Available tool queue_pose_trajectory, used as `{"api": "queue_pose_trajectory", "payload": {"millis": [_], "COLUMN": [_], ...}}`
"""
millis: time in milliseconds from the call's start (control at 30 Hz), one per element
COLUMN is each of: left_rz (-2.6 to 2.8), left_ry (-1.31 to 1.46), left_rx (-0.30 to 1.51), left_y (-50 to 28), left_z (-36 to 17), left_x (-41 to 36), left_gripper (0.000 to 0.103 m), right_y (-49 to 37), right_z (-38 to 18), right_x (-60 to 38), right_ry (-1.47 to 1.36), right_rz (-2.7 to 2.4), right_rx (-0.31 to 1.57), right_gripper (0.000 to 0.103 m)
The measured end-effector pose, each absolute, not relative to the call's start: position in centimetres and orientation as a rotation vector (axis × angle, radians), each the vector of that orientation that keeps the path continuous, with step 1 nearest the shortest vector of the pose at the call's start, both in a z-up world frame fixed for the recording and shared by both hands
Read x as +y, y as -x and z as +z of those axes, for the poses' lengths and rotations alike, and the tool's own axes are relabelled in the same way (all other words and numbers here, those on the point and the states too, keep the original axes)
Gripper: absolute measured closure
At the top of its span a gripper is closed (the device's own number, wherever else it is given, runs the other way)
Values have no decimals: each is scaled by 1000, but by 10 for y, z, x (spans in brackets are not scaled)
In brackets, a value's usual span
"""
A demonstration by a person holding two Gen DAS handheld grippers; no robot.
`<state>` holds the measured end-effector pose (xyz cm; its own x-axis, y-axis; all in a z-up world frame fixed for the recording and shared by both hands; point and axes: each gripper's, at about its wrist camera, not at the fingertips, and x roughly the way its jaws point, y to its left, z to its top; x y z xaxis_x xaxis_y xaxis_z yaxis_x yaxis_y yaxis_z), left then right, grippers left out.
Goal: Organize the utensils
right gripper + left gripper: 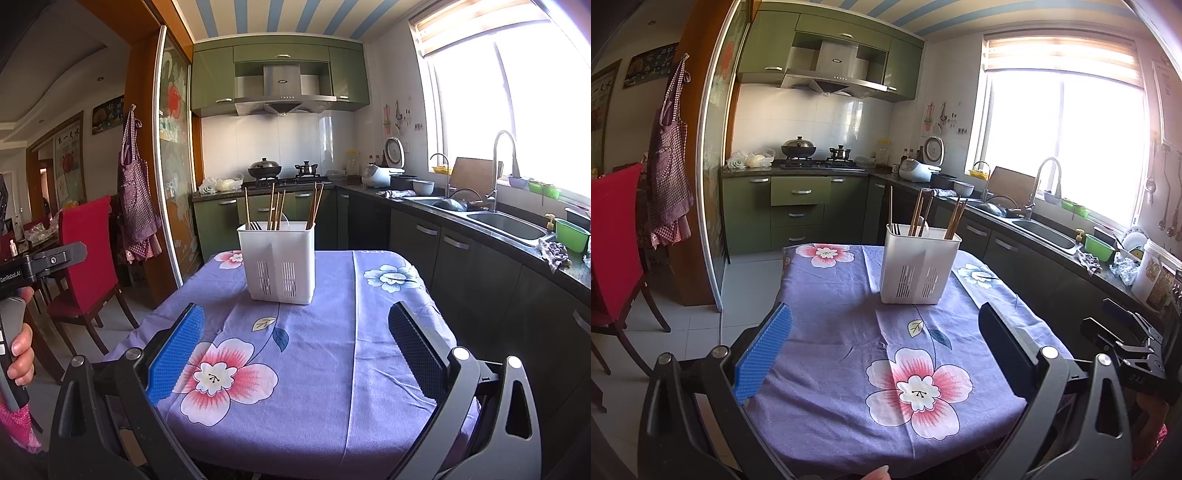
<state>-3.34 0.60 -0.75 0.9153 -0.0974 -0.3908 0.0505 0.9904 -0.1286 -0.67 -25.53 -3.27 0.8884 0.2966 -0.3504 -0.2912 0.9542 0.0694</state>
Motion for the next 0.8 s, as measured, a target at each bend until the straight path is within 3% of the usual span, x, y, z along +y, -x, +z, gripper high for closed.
{"api": "queue_pose_trajectory", "payload": {"millis": [800], "left_rz": [-98], "left_ry": [121], "left_rx": [471], "left_y": [20], "left_z": [-16], "left_x": [3], "left_gripper": [7], "right_y": [2], "right_z": [-44], "right_x": [-253], "right_ry": [-16], "right_rz": [309], "right_rx": [392], "right_gripper": [5]}}
